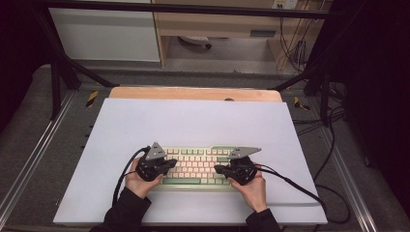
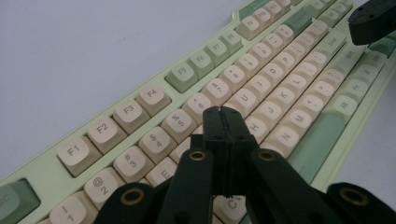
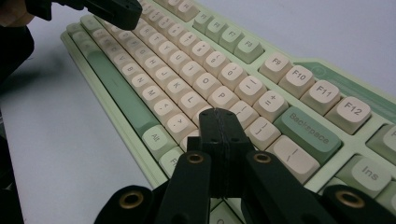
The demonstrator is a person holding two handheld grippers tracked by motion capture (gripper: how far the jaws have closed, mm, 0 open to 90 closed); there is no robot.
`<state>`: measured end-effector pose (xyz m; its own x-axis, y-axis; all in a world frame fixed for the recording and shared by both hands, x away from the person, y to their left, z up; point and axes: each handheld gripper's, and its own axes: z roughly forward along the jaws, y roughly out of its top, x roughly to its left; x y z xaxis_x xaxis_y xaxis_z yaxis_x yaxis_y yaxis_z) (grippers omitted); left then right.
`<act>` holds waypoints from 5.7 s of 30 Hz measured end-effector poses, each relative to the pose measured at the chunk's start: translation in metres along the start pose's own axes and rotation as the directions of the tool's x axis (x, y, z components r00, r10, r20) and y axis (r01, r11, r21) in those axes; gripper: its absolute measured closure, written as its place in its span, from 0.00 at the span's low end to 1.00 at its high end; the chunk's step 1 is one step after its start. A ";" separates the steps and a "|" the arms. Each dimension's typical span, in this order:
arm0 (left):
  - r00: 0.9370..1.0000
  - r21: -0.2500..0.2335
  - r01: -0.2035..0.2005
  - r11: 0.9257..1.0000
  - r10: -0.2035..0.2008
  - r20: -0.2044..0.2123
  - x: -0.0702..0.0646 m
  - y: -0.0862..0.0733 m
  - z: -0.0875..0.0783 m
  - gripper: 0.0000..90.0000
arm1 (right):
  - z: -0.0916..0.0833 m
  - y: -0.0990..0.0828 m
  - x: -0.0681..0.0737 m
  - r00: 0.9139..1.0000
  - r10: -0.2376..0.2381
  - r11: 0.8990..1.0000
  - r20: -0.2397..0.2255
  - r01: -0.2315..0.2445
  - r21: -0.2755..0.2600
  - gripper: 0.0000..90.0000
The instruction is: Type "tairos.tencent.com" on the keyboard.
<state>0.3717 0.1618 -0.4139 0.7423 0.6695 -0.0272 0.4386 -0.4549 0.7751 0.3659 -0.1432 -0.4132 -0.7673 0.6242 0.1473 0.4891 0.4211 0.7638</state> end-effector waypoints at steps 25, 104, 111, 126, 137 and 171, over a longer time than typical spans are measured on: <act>0.998 0.010 0.046 0.999 -0.045 -0.044 0.018 -0.010 -0.004 0.99 | 0.000 0.000 0.001 1.000 0.001 1.000 -0.004 -0.001 0.006 1.00; 0.997 -0.009 0.067 0.998 -0.067 -0.032 0.030 -0.037 -0.044 1.00 | 0.018 0.016 0.025 0.997 -0.039 0.999 -0.060 0.039 0.005 1.00; 0.997 -0.013 0.072 0.997 -0.073 -0.028 0.032 -0.038 -0.045 1.00 | 0.030 0.024 0.036 0.996 -0.054 0.998 -0.075 0.055 0.015 1.00; 0.997 -0.019 0.076 0.997 -0.077 -0.030 0.034 -0.038 -0.047 1.00 | 0.056 0.031 0.047 0.994 -0.058 0.998 -0.088 0.060 0.022 1.00; 0.997 -0.019 0.075 0.997 -0.075 -0.027 0.034 -0.038 -0.046 1.00 | 0.068 0.029 0.048 0.994 -0.066 0.997 -0.091 0.071 0.043 1.00; 0.997 -0.021 0.074 0.997 -0.075 -0.027 0.033 -0.038 -0.047 1.00 | 0.041 0.033 0.039 0.996 -0.070 0.997 -0.057 0.071 0.019 1.00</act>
<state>0.3563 0.2289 -0.4148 0.6937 0.7171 -0.0679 0.4814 -0.3915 0.7842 0.3687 -0.0780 -0.4077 -0.8221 0.5544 0.1295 0.4414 0.4771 0.7600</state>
